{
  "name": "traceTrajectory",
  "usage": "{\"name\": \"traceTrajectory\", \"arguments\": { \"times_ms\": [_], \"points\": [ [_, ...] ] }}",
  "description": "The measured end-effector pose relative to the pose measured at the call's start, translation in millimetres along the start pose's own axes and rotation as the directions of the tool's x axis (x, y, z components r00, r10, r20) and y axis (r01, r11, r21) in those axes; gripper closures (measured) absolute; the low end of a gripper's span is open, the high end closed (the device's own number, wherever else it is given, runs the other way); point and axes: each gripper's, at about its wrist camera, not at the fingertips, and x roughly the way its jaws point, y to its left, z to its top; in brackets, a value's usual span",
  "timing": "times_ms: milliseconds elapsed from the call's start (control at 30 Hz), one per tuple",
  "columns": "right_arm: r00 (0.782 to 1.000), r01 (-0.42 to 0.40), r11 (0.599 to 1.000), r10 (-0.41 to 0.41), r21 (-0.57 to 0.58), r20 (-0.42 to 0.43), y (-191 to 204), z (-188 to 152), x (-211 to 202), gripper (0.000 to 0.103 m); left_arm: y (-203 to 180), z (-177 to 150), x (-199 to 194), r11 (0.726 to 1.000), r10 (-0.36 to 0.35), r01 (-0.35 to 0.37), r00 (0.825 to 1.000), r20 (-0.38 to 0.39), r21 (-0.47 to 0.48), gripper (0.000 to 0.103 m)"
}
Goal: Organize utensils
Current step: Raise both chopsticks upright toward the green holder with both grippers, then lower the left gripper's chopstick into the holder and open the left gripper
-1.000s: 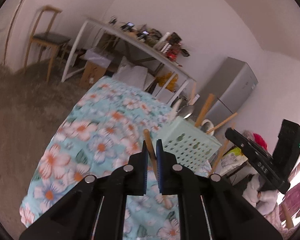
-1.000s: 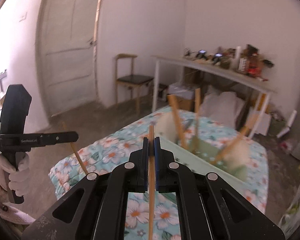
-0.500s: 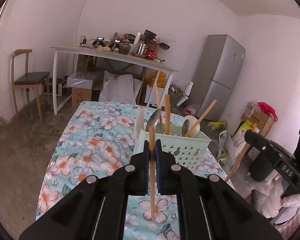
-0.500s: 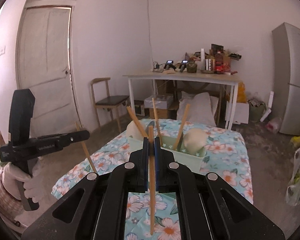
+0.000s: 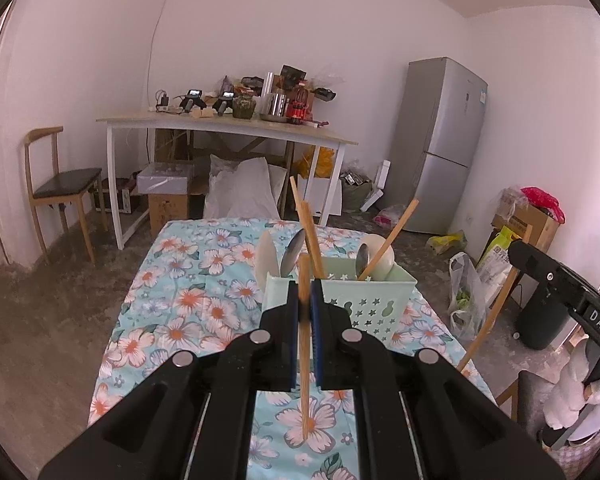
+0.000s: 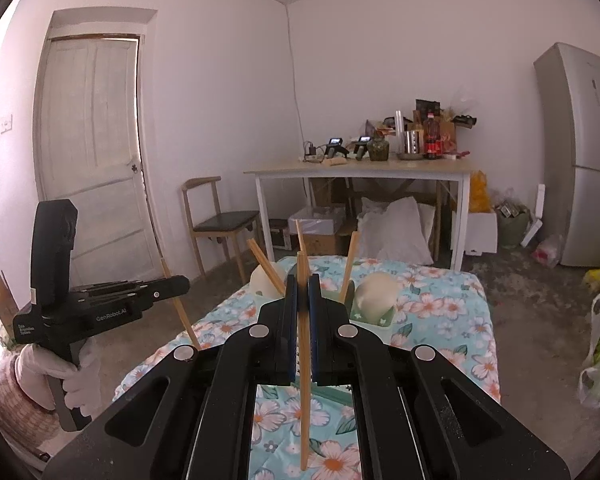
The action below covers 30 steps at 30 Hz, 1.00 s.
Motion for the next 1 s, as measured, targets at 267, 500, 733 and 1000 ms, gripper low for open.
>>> {"name": "traceTrajectory", "arguments": {
  "times_ms": [267,500,733,1000],
  "points": [
    [1.0,-0.005,1.0,0.004,0.013,0.018,2.4,-0.1,-10.1,0.1,-1.6,16.6,-22.5,0.999,-0.04,0.04,0.997,0.063,-0.002,0.098],
    [0.999,-0.007,0.999,0.005,0.04,0.052,0.5,-2.0,-19.8,0.1,11.0,68.4,-55.1,0.978,-0.184,0.201,0.958,0.221,-0.059,0.098],
    [0.997,-0.016,0.997,0.011,0.072,0.073,-9.3,-1.5,-20.0,0.1,-3.6,111.4,-56.9,0.973,-0.208,0.231,0.906,0.37,-0.018,0.098],
    [0.997,-0.032,0.994,0.024,0.104,0.072,-20.8,-6.1,-12.0,0.1,-26.3,119.7,6.6,0.992,-0.122,0.121,0.929,0.351,0.023,0.098]
  ]
}}
